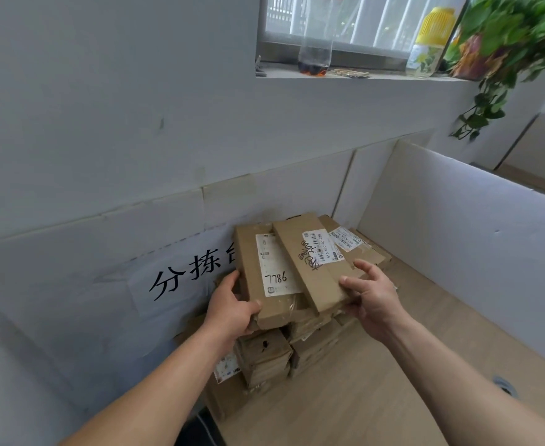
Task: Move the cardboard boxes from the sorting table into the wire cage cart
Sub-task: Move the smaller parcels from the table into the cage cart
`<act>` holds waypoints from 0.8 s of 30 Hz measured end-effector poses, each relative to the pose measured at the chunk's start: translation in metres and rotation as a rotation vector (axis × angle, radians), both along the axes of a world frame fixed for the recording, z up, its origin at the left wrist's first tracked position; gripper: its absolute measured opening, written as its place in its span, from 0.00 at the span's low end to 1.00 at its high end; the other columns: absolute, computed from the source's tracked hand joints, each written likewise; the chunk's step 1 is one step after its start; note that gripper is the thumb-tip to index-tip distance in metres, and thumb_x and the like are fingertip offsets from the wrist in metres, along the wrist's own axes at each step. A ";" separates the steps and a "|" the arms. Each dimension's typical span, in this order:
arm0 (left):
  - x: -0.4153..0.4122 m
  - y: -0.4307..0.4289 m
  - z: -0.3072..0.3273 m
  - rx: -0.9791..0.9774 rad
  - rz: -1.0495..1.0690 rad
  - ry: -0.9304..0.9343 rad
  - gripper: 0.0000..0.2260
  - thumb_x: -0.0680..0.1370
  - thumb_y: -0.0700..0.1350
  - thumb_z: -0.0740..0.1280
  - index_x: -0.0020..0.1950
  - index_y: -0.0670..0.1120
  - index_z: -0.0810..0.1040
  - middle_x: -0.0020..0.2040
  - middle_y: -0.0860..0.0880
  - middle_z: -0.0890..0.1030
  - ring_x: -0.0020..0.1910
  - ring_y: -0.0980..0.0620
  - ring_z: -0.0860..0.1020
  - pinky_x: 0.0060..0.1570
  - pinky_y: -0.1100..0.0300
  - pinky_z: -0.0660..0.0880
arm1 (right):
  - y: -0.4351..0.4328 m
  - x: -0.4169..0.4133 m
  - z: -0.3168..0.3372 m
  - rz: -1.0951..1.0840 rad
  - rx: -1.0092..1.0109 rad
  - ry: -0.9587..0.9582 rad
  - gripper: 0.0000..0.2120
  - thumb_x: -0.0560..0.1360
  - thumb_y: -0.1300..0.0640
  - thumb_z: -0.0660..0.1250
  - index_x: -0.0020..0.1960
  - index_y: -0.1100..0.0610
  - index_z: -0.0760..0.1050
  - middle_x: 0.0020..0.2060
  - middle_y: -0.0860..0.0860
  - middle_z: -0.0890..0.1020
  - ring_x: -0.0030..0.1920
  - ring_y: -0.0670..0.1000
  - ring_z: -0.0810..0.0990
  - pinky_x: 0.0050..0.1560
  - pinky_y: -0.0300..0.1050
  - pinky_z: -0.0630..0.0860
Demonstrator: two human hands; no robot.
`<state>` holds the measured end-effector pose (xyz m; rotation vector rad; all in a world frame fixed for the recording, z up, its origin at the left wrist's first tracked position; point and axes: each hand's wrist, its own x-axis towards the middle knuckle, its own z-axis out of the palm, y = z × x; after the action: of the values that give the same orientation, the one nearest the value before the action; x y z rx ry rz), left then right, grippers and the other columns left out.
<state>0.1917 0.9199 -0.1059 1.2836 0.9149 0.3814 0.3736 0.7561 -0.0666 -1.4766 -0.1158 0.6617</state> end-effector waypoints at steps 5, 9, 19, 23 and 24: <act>-0.019 0.008 0.006 0.037 -0.016 -0.038 0.35 0.77 0.34 0.70 0.78 0.57 0.62 0.56 0.49 0.78 0.52 0.46 0.81 0.39 0.50 0.83 | -0.005 -0.013 0.002 -0.013 0.076 -0.029 0.25 0.76 0.71 0.66 0.68 0.49 0.73 0.53 0.59 0.82 0.41 0.56 0.85 0.45 0.61 0.79; -0.036 0.007 0.014 0.053 -0.019 -0.042 0.34 0.78 0.33 0.69 0.77 0.58 0.62 0.55 0.50 0.78 0.51 0.46 0.82 0.37 0.52 0.81 | -0.013 -0.025 0.005 -0.079 0.127 -0.045 0.23 0.77 0.70 0.64 0.66 0.48 0.75 0.52 0.54 0.84 0.42 0.56 0.84 0.37 0.53 0.78; -0.094 -0.027 0.043 0.121 0.070 -0.047 0.35 0.77 0.33 0.69 0.77 0.58 0.63 0.55 0.44 0.80 0.48 0.46 0.83 0.33 0.56 0.81 | -0.022 -0.048 0.014 -0.004 0.213 -0.041 0.24 0.77 0.69 0.66 0.65 0.45 0.76 0.49 0.49 0.86 0.42 0.51 0.86 0.31 0.46 0.80; -0.122 -0.054 0.047 0.137 0.153 -0.045 0.33 0.78 0.32 0.68 0.77 0.57 0.65 0.53 0.42 0.81 0.46 0.46 0.84 0.35 0.53 0.82 | -0.035 -0.062 0.013 0.086 0.235 -0.022 0.24 0.77 0.69 0.65 0.65 0.45 0.76 0.46 0.44 0.87 0.42 0.49 0.87 0.36 0.48 0.80; -0.128 -0.062 0.048 0.145 0.170 -0.040 0.33 0.78 0.32 0.68 0.76 0.58 0.66 0.52 0.41 0.81 0.45 0.46 0.85 0.35 0.54 0.82 | -0.038 -0.065 0.013 0.104 0.239 -0.020 0.24 0.77 0.69 0.65 0.64 0.45 0.76 0.45 0.44 0.87 0.41 0.48 0.86 0.35 0.47 0.79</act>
<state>0.0632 0.8577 -0.0583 1.3288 0.9798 0.6131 0.3087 0.7181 -0.0539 -1.2534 -0.2793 0.6925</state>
